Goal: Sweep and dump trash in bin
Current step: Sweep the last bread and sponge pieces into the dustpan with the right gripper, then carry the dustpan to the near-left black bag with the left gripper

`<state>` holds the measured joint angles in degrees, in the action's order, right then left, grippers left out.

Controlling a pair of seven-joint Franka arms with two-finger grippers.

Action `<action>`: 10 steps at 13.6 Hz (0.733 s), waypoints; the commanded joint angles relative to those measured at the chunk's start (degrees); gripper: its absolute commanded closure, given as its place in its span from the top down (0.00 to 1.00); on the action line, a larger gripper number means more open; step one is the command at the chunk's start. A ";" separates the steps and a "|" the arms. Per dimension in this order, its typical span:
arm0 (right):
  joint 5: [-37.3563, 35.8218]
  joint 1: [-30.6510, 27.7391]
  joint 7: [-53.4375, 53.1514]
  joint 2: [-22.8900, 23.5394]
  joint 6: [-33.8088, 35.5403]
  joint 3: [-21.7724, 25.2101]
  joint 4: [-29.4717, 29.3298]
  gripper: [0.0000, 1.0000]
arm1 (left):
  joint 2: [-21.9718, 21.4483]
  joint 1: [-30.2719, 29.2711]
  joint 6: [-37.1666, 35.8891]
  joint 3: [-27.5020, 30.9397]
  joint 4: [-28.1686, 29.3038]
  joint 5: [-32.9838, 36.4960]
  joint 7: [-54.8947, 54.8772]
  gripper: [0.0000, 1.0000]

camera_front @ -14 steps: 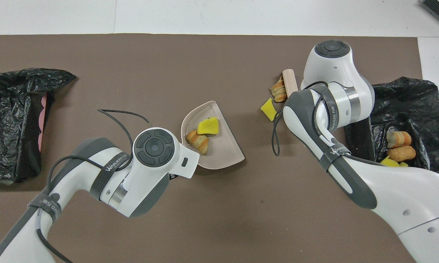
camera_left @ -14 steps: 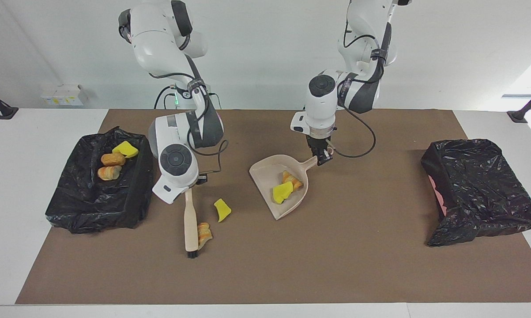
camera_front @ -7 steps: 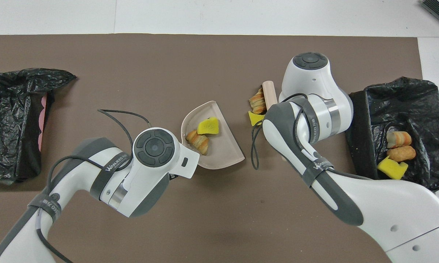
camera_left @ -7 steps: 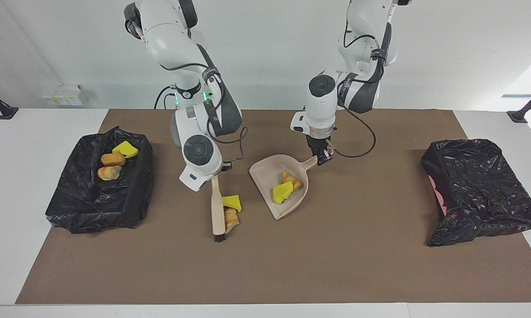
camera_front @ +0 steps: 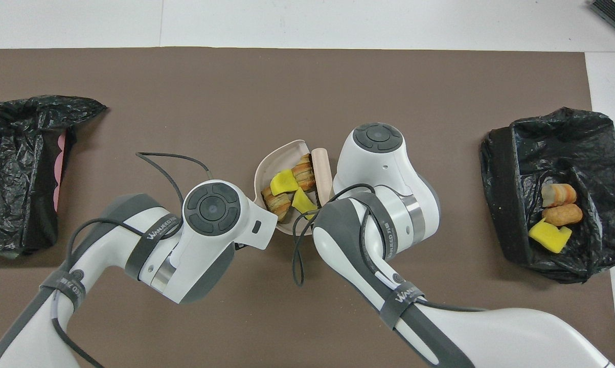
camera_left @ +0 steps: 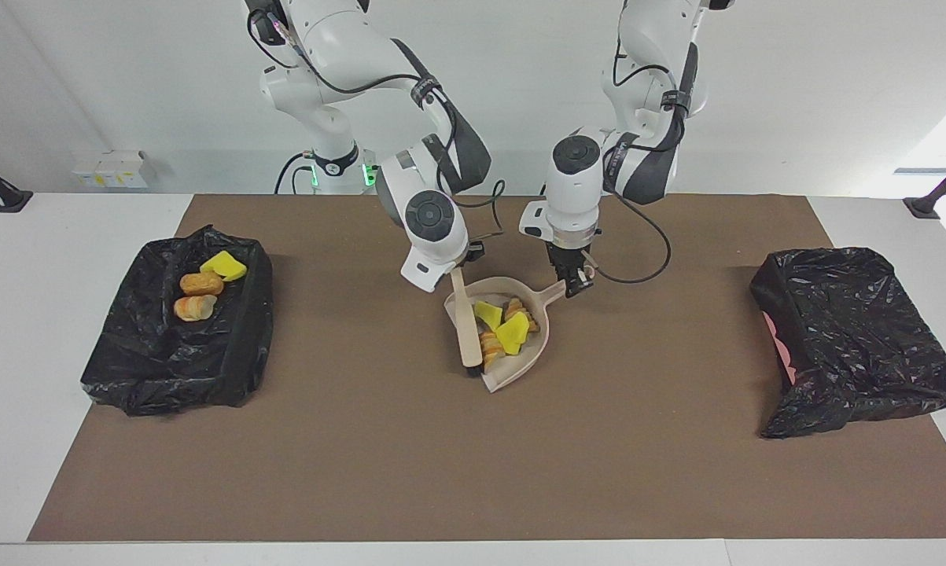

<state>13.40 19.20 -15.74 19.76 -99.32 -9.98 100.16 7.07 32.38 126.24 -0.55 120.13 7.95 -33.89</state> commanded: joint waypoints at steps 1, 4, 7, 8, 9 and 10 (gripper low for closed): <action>1.63 -1.44 -0.43 -4.19 2.46 -0.13 0.12 0.00 | 0.48 -2.14 3.56 -0.06 0.36 -0.74 -2.75 0.00; 1.55 -2.06 -0.43 -7.27 5.45 0.14 0.04 0.00 | 1.98 -4.51 4.45 -0.06 -1.04 -2.57 -5.29 0.00; 1.20 -1.36 -6.37 -10.52 8.43 0.14 1.43 0.00 | 2.24 -7.75 3.57 -0.06 -3.76 -7.15 -14.15 0.00; 1.02 -0.31 -10.06 -11.83 7.84 0.05 3.18 0.00 | 2.16 -8.12 3.31 0.02 -4.55 -7.16 -16.10 0.00; 1.02 1.61 -12.19 -12.98 6.87 0.14 4.94 0.00 | 2.24 -9.42 2.26 0.02 -5.95 -7.16 -16.64 0.00; 1.02 2.94 -13.69 -14.56 6.08 0.14 7.13 0.00 | 2.24 -10.74 0.51 -0.06 -7.44 -7.16 -17.16 0.00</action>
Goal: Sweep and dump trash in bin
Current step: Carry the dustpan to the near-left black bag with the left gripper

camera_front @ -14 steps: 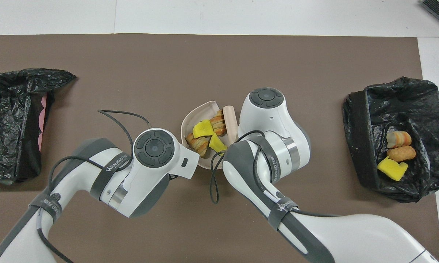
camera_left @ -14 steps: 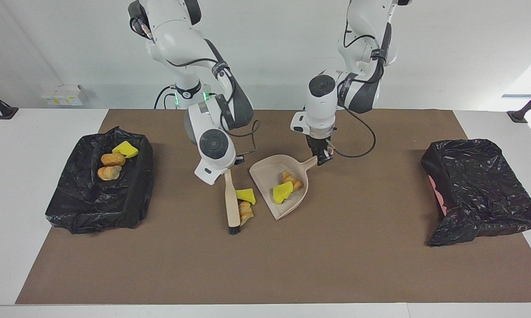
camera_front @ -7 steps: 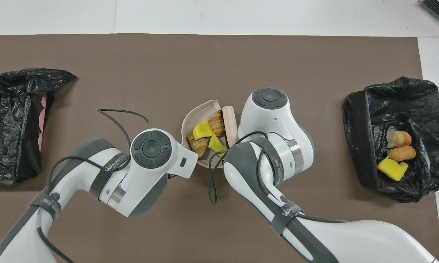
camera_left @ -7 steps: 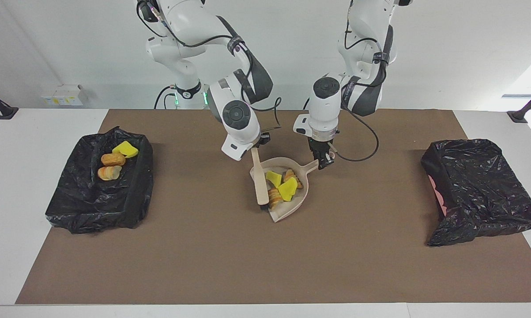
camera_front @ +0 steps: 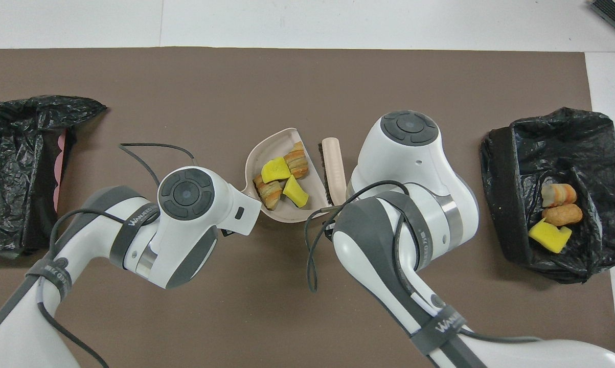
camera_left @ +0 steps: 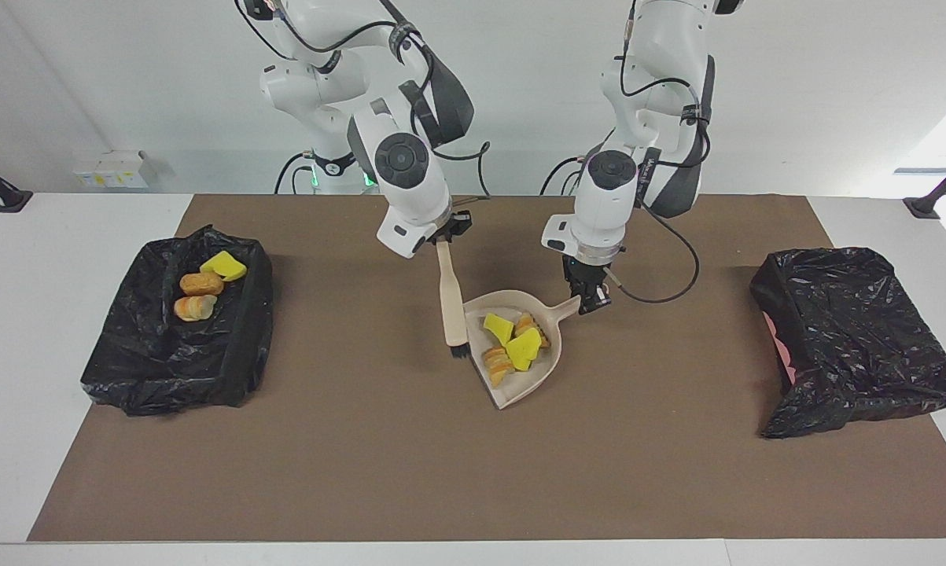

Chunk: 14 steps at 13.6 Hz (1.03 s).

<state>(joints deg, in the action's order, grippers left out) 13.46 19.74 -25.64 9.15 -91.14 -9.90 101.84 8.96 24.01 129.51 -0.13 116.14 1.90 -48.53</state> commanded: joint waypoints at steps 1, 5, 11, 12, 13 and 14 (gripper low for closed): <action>0.96 3.80 -5.46 -5.79 -3.93 -0.03 8.52 0.00 | 0.36 -3.09 -4.16 -0.39 -4.94 -1.20 -4.45 0.00; 1.48 10.91 -11.25 -10.37 -9.58 -0.29 16.62 0.00 | -0.34 -8.53 -12.59 -0.13 -10.65 -3.21 -14.54 0.00; 3.15 16.47 -13.48 -14.67 -19.68 -0.38 29.62 0.00 | -0.43 -17.32 -23.76 0.05 -19.36 -4.01 -27.66 0.00; 3.33 16.39 -12.86 -15.55 -19.77 -0.38 31.12 0.00 | -0.43 -19.07 -24.91 0.05 -20.07 -4.01 -29.59 0.00; 5.07 16.47 -12.60 -16.61 -20.38 -0.38 32.79 0.00 | -0.43 -21.44 -25.79 -0.13 -20.51 -4.79 -32.04 0.00; 6.65 16.56 -12.51 -16.35 -20.65 -0.38 33.24 0.00 | -0.52 -24.07 -26.41 -0.13 -20.69 -6.28 -35.20 0.00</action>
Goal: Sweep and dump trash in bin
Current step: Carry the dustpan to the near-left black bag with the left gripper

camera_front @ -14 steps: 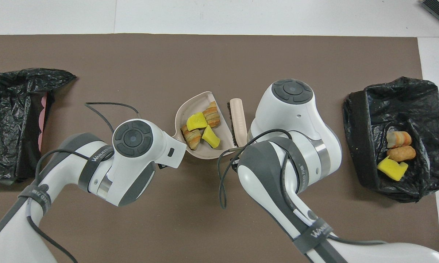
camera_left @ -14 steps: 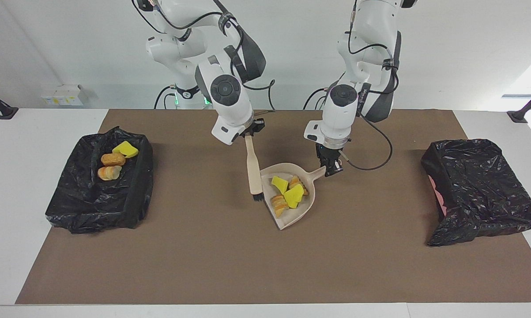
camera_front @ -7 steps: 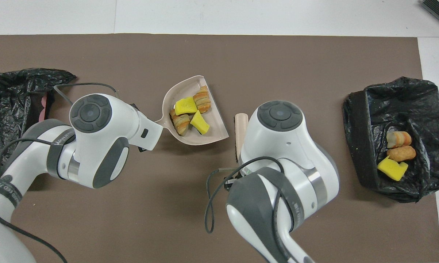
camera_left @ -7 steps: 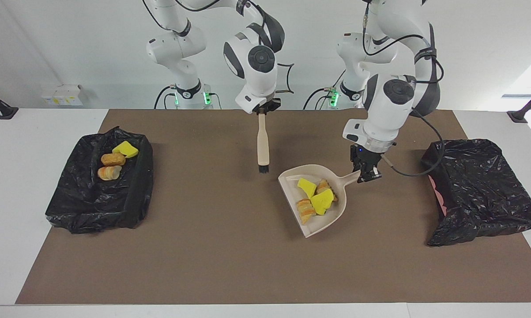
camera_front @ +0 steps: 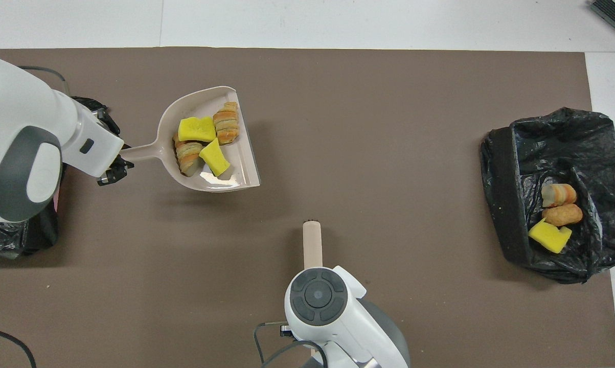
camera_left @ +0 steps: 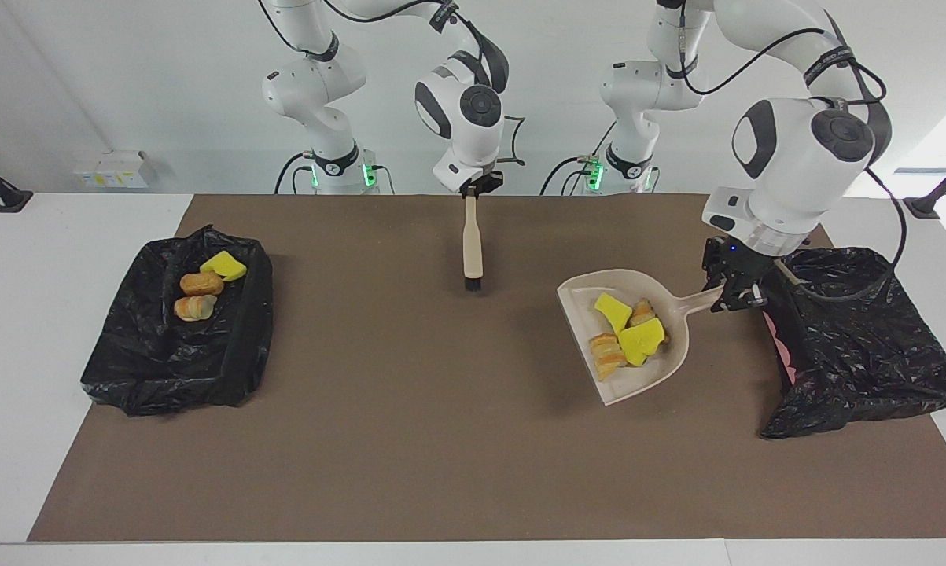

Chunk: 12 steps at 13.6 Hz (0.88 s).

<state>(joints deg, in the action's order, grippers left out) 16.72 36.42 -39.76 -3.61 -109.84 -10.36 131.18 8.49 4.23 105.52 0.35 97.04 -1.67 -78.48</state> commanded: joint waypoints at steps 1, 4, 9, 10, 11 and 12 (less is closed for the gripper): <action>3.58 -0.04 1.61 -3.42 -2.83 0.07 4.43 0.00 | -0.23 -6.58 -2.51 -0.61 -1.59 -4.03 -9.63 0.00; 3.76 3.81 4.26 -2.46 -7.29 0.07 6.28 0.00 | -0.67 -14.05 -4.00 -0.61 -1.59 -6.85 -21.95 0.00; 3.76 4.27 1.80 -0.62 -9.78 0.07 6.28 0.03 | -1.28 -25.92 -6.46 0.08 -1.59 -8.18 -31.03 0.00; 3.85 4.53 0.40 0.43 -10.30 0.07 6.11 0.09 | -1.29 -28.73 -6.38 0.18 -1.94 -7.66 -32.60 0.00; 3.85 5.06 -1.27 0.79 -11.96 0.07 6.11 0.15 | -1.20 -30.93 -5.86 -0.08 -3.16 -7.13 -35.14 0.00; 3.85 5.06 -2.50 1.06 -12.33 0.07 5.85 0.21 | -0.68 -31.56 -5.59 0.18 -4.74 -5.91 -38.21 0.00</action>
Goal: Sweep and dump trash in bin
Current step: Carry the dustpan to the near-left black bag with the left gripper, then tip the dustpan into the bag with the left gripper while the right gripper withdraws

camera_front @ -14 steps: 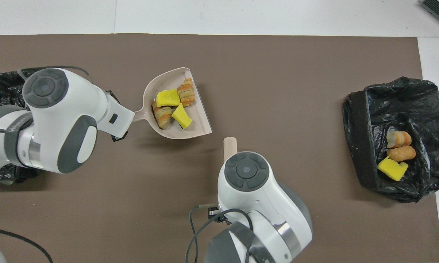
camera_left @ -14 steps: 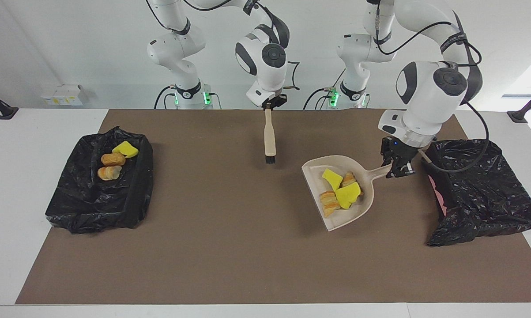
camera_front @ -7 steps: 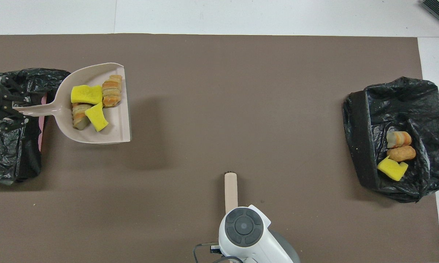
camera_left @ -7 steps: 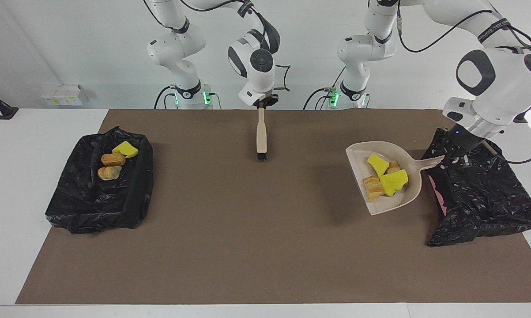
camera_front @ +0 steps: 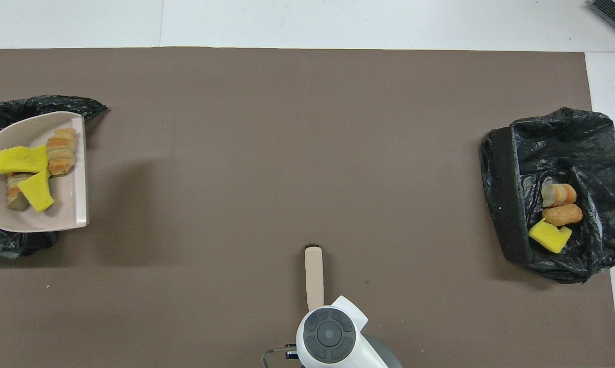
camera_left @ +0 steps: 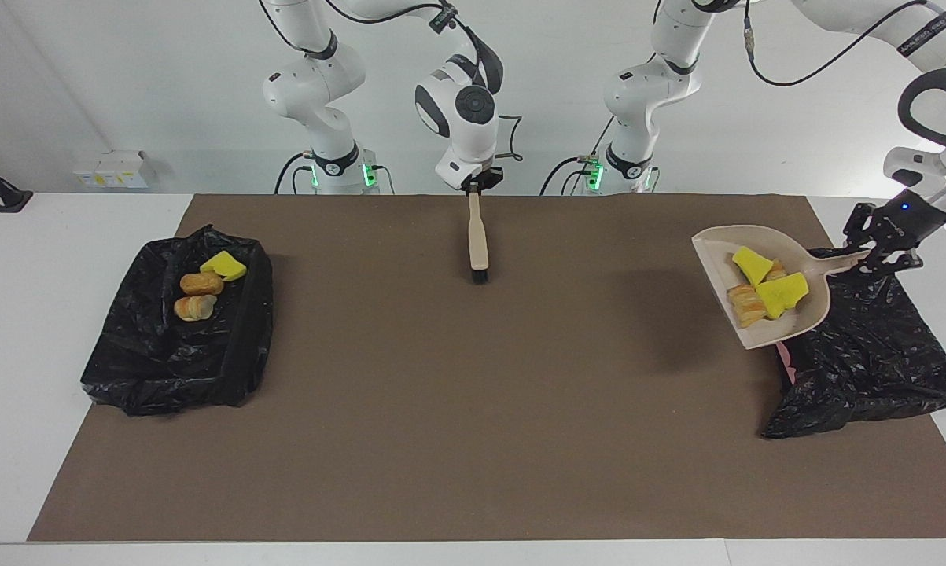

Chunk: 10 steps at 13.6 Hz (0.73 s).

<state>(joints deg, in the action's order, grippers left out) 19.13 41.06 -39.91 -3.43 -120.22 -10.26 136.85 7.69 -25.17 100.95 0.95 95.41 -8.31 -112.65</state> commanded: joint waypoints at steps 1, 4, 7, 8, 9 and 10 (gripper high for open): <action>1.44 0.33 -2.81 1.23 -1.86 -0.02 -0.18 0.27 | 0.91 -2.77 -0.59 -0.33 -4.87 2.41 -5.55 0.00; 1.53 -0.10 -2.81 3.16 -0.99 0.07 -3.85 0.57 | 2.76 -4.19 5.02 -0.16 -7.34 10.04 -5.82 0.00; 1.53 -4.22 -2.20 1.85 2.07 0.33 -7.37 0.79 | 2.94 -3.13 14.07 -0.24 -5.60 20.84 -4.78 0.00; 1.35 -5.80 -1.93 1.06 4.96 0.51 -9.21 0.84 | 2.85 -2.35 15.49 -0.25 -4.72 22.79 -3.12 0.00; 1.00 -8.26 -2.02 0.27 7.69 0.68 -11.06 0.90 | 2.76 -2.17 15.76 -0.16 -4.36 24.55 0.29 0.00; 0.48 -11.59 -1.50 -0.87 9.98 0.68 -12.64 0.93 | 2.76 -1.99 15.76 -0.24 -4.27 27.62 1.98 0.00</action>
<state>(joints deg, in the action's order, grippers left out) 19.20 34.38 -41.68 -2.27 -114.96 -9.53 127.33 10.88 -28.17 115.32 0.37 90.41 14.87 -114.30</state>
